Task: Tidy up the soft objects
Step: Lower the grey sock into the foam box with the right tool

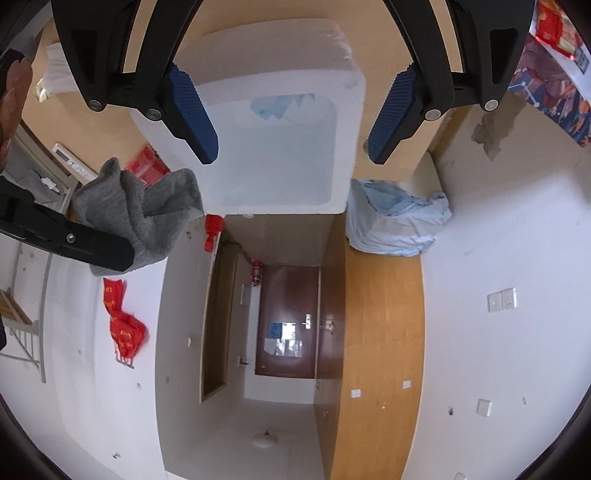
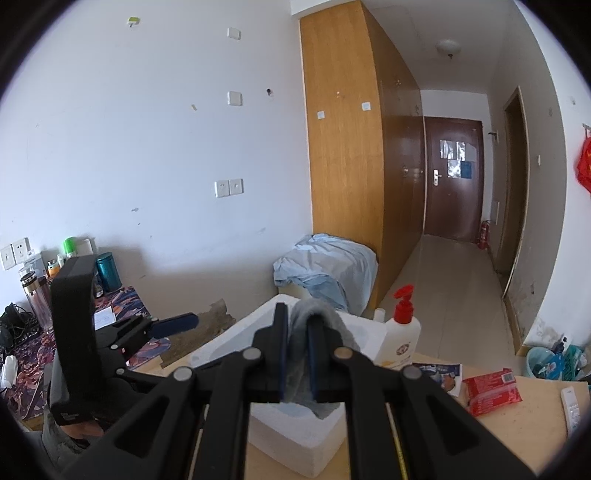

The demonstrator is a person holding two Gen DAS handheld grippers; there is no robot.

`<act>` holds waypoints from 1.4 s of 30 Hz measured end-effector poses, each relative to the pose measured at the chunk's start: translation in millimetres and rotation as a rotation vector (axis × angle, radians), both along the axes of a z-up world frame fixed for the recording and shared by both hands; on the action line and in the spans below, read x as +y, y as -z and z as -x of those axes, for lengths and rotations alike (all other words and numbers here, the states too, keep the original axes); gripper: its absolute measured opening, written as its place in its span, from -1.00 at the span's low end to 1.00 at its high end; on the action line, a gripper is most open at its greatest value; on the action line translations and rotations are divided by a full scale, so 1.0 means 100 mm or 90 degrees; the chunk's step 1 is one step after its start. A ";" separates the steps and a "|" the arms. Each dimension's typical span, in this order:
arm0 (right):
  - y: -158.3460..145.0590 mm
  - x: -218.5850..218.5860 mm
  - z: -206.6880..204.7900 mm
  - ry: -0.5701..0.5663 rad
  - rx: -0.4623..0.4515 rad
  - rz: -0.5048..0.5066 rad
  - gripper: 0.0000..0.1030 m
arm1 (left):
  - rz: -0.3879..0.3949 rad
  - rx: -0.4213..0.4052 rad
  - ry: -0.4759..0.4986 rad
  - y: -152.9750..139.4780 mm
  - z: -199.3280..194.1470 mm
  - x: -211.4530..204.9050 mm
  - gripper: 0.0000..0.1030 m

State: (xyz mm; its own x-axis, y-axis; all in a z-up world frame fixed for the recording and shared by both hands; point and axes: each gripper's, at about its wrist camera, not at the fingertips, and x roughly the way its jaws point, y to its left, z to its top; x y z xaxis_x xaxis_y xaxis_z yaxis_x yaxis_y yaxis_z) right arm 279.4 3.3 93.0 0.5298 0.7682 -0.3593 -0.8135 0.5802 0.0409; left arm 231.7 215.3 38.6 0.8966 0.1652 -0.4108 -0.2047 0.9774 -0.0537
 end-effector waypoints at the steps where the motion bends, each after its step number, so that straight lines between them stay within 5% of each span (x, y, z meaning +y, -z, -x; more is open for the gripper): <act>1: 0.01 0.02 0.00 -0.004 0.002 0.001 -0.76 | -0.002 -0.001 0.000 -0.01 0.01 -0.01 0.63; 32: 0.35 0.65 -0.27 -0.045 0.078 0.065 -0.75 | -0.002 -0.006 -0.046 -0.04 0.28 0.12 0.63; 33: 0.37 0.67 -0.29 -0.048 0.082 0.072 -0.70 | -0.001 -0.005 -0.050 -0.04 0.29 0.13 0.63; 35: 0.42 0.72 -0.31 -0.048 0.089 0.090 -0.08 | 0.000 -0.003 -0.052 -0.03 0.30 0.15 0.63; 36: 0.43 0.72 -0.32 -0.046 0.091 0.093 0.07 | -0.001 -0.004 -0.054 -0.04 0.31 0.14 0.63; 42: 0.36 0.66 -0.26 -0.035 0.089 0.078 0.58 | 0.003 -0.009 -0.062 -0.06 0.37 0.17 0.63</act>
